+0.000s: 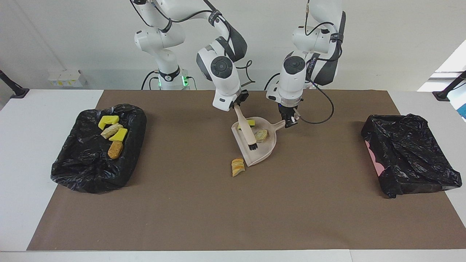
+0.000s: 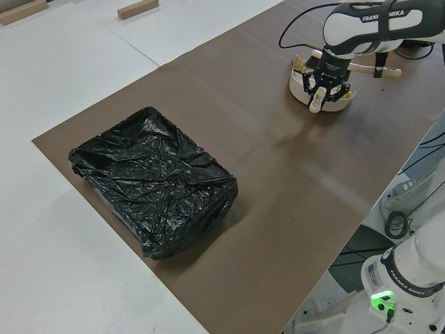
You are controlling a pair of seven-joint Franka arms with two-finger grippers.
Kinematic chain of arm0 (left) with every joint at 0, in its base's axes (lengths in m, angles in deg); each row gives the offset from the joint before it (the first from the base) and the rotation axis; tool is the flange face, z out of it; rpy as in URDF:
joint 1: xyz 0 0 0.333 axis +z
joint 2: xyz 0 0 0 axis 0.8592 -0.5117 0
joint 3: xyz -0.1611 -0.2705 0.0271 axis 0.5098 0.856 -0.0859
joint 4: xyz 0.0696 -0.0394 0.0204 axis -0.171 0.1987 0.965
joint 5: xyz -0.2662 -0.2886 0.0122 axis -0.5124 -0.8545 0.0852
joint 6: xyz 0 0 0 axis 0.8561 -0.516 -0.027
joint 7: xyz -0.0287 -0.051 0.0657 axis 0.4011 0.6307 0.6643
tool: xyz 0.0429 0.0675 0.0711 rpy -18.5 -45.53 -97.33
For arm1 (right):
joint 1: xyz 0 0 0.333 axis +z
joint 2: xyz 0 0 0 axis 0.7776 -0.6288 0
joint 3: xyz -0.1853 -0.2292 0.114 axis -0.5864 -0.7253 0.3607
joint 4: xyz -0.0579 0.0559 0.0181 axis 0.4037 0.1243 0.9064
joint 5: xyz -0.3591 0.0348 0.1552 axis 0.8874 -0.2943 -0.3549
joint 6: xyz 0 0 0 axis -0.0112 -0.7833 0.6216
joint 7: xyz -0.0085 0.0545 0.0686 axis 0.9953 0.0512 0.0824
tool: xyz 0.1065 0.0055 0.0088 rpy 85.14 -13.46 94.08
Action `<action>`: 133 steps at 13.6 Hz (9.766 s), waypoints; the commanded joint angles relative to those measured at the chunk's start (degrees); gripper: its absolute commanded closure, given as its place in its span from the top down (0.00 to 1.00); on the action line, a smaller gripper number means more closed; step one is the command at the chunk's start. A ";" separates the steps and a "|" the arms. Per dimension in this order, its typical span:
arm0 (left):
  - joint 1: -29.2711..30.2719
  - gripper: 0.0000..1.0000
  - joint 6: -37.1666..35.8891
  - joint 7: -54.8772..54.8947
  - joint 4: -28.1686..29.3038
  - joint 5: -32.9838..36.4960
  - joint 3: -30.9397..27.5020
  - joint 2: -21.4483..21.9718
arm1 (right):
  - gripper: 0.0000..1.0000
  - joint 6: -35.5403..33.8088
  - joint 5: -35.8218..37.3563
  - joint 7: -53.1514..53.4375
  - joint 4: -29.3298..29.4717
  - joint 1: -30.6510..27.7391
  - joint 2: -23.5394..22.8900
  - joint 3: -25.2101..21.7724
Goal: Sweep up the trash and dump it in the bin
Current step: 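Sweep the bread and sponge toward the dustpan with the right gripper's brush, then brush the remaining bread chunk into the dustpan with the right gripper, then carry the loaded dustpan to the bag nearest the left gripper, then tip the dustpan over the bag while the right gripper lays down the brush, then lift the empty dustpan from the bag with the left gripper, then carry the dustpan to the table center above the brush with the left gripper, then release the dustpan on the table and withdraw the left gripper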
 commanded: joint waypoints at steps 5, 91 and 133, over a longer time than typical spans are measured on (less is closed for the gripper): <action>0.68 0.00 1.67 -0.17 2.00 1.25 -0.19 1.74 | 0.00 -3.19 18.53 -8.03 12.91 -6.86 -11.71 0.50; 44.56 0.00 -20.46 25.45 -31.23 14.11 -0.10 -1.60 | 1.00 -22.26 15.39 -10.66 23.76 -14.85 8.10 -17.78; 11.81 1.00 -18.17 -48.12 -24.89 -6.30 -0.89 -4.09 | 1.00 -17.34 14.25 -8.03 15.31 -16.97 14.71 -17.52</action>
